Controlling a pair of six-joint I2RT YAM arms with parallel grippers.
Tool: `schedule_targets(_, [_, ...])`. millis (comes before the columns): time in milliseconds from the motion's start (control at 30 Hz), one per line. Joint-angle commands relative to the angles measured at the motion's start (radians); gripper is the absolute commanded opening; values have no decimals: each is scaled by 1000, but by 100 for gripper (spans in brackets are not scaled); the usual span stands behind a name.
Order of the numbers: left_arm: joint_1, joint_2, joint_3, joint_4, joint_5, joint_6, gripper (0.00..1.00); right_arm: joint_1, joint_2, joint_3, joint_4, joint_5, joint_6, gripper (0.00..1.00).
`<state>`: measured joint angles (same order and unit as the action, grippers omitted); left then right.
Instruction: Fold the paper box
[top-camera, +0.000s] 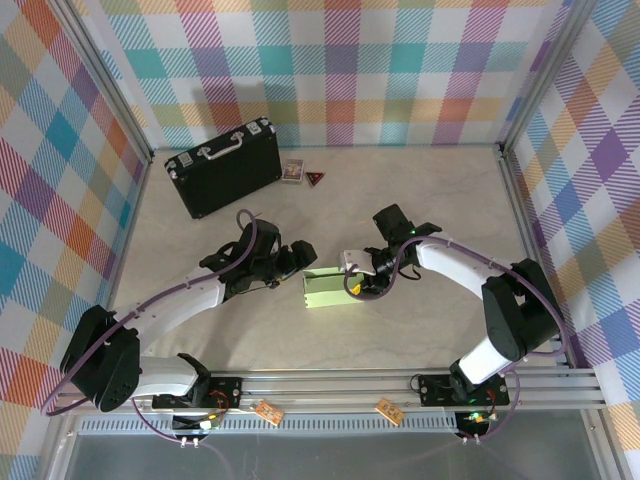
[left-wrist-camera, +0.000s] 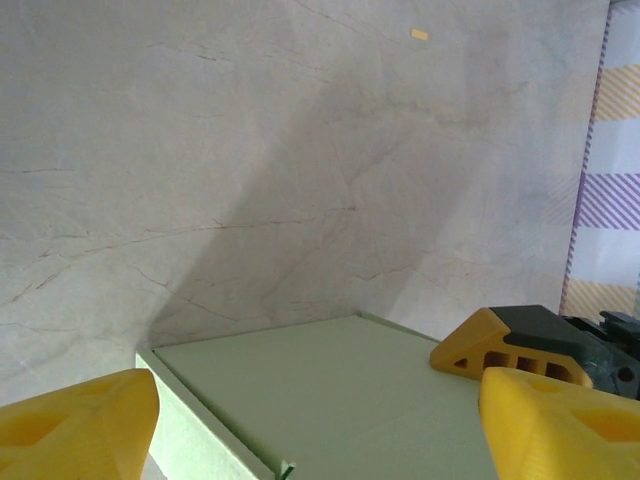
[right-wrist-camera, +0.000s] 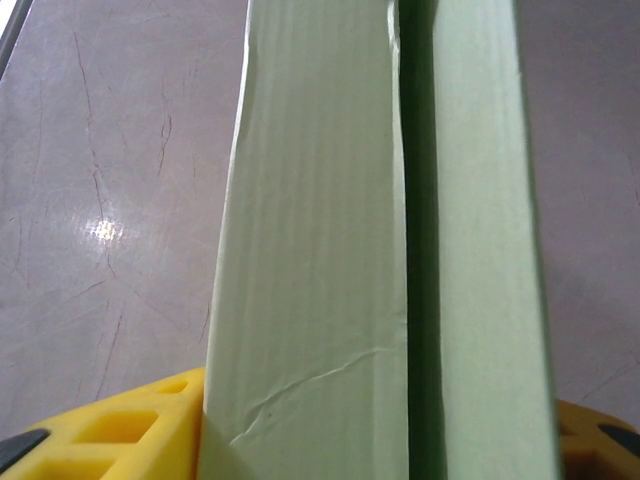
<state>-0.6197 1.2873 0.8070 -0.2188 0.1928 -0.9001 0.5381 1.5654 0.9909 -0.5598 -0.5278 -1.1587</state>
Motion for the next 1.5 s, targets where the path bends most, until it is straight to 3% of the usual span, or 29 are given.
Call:
schedule_targets(0, [-4, -3, 48, -99, 0, 66, 84, 7, 4, -3, 5, -16, 14, 54])
schedule_targets(367, [-17, 53, 73, -77, 54, 72, 85, 7, 2, -9, 21, -11, 18, 54])
schedule_targets(633, [-17, 59, 102, -163, 80, 134, 80, 6, -4, -10, 22, -5, 25, 53])
schedule_targets(867, [-17, 73, 124, -229, 111, 195, 83, 7, 2, -8, 18, 0, 28, 52])
schedule_targets(1133, [-19, 7, 176, -373, 37, 322, 83, 6, 6, -4, 19, -1, 28, 51])
schedule_targets(1467, [-101, -33, 162, -422, -66, 328, 78, 7, 13, 6, 5, 5, 22, 51])
